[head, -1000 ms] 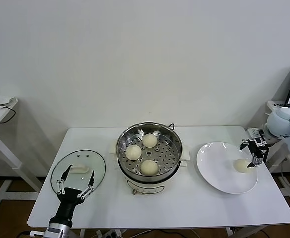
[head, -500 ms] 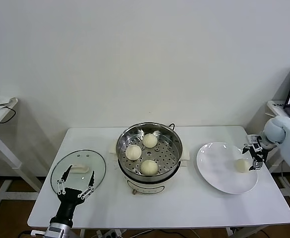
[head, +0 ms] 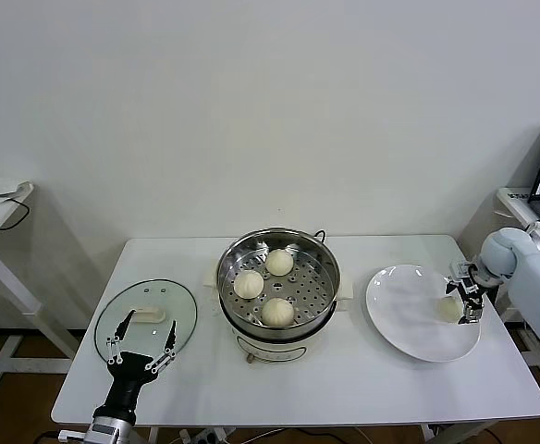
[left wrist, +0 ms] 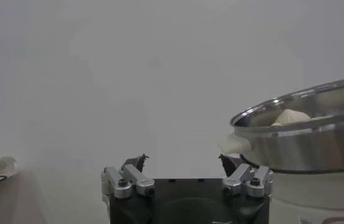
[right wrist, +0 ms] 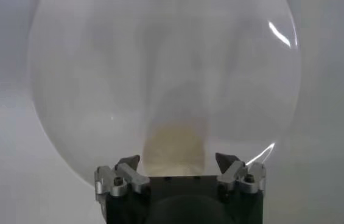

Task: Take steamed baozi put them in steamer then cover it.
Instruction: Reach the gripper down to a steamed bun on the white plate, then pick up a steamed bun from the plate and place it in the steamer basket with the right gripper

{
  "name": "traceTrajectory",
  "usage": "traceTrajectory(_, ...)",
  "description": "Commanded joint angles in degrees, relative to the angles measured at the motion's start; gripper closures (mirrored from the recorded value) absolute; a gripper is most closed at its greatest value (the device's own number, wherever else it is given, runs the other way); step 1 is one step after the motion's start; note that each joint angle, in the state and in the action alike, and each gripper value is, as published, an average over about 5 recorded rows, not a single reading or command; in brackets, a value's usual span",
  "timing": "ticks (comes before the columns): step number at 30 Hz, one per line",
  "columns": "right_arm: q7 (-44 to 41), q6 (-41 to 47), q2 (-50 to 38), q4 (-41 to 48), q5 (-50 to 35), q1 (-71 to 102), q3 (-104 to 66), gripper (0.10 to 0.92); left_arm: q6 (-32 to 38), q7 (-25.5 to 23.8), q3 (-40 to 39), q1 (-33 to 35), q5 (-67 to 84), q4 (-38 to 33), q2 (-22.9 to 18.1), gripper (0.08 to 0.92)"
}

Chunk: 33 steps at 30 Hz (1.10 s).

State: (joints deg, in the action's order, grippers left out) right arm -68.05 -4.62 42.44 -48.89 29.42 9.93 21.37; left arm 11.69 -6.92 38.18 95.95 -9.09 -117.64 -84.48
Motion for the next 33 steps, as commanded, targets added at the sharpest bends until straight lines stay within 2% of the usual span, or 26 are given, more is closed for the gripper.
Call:
traceTrajectory(1, 0.5, -0.6, 1.1, 1.4, 2.1, 0.9, -1.6, 0.203, 0.0, 0.0, -0.1, -0.1, -0.1, 0.1, -0.1, 0.177)
traceTrajectory(9, 0.8, -0.5, 1.4, 1.6, 2.5, 0.9, -1.8, 0.205, 0.1, 0.0, -0.1, -0.2, -0.1, 0.3, 0.0, 0.177)
traceTrajectory(17, 0.9, -0.6, 1.4, 1.7, 2.7, 0.9, -1.8, 0.35, 0.0, 0.0, -0.1, -0.4, 0.0, 0.3, -0.1, 0.177)
traceTrajectory(24, 0.6, -0.2, 0.3, -0.2, 1.4, 0.6, -1.1, 0.364, -0.1, 0.0, -0.2, -0.4, 0.0, 0.0, -0.1, 0.177)
traceTrajectory(28, -0.5, 2.1, -2.9, -4.7, -4.4, -1.6, 2.7, 0.364, -0.2, 0.0, -0.3, -0.4, 0.0, -0.2, -0.1, 0.177)
traceTrajectory(33, -1.8, 8.0, -9.8, -14.3, -18.9, -10.2, 15.3, 0.364, -0.2, 0.2, -0.6, -0.3, -0.1, -0.7, -0.2, 0.177)
